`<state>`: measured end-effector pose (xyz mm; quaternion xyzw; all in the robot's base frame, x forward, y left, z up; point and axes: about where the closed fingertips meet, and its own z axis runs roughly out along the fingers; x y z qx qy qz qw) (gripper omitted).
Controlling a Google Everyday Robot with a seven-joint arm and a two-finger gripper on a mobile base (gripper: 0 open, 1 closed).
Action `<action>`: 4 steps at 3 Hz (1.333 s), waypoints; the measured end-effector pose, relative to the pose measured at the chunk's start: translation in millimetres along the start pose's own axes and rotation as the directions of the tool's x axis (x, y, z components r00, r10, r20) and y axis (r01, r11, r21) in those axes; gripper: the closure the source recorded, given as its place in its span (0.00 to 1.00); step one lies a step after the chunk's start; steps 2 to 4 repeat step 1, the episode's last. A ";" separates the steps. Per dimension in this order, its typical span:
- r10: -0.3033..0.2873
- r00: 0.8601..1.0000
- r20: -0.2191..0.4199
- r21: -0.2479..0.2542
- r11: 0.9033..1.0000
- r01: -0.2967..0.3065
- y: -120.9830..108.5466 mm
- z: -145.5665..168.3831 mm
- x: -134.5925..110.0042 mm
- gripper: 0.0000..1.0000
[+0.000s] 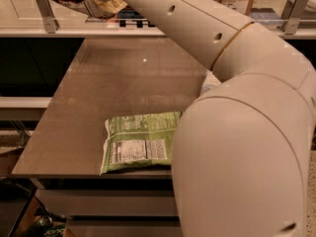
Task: Pick brown chip bag
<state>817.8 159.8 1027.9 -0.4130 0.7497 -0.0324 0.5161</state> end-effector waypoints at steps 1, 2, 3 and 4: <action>0.000 1.000 0.000 0.000 1.000 0.000 0.0 0.0 0.0 1.00; 0.000 1.000 0.000 0.000 1.000 0.000 0.0 0.0 0.0 1.00; 0.000 1.000 0.000 0.000 1.000 0.000 0.0 0.0 0.0 1.00; 0.000 1.000 0.000 0.000 1.000 0.000 0.0 0.0 0.0 1.00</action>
Offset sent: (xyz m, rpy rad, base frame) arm 0.0000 0.0000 0.0000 0.0000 0.0000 0.0000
